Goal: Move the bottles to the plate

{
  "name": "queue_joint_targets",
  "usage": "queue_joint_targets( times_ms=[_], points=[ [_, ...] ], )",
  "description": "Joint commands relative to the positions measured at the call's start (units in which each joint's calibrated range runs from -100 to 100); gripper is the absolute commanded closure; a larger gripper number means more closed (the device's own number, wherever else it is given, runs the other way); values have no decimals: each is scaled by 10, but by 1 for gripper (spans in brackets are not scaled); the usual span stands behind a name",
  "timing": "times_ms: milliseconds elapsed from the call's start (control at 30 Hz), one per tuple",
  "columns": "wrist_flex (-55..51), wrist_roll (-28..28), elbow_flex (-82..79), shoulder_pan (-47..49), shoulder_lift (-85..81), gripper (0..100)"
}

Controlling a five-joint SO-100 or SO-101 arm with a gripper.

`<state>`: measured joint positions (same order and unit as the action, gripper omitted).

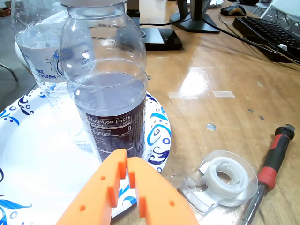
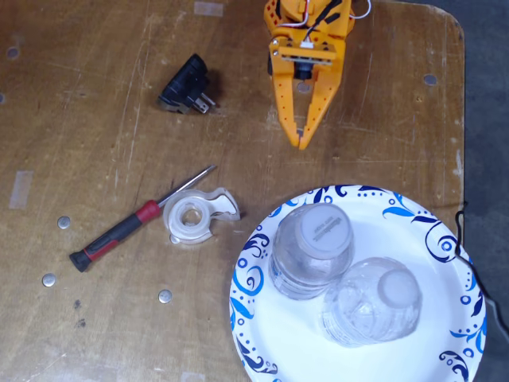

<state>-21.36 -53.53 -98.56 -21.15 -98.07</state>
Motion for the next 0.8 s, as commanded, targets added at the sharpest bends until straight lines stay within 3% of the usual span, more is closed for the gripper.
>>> queue_joint_targets(
  times_ms=[0,767],
  points=[
    [-1,0,-4,-6,-7,99],
    [-1,0,-4,2,-7,99]
  ],
)
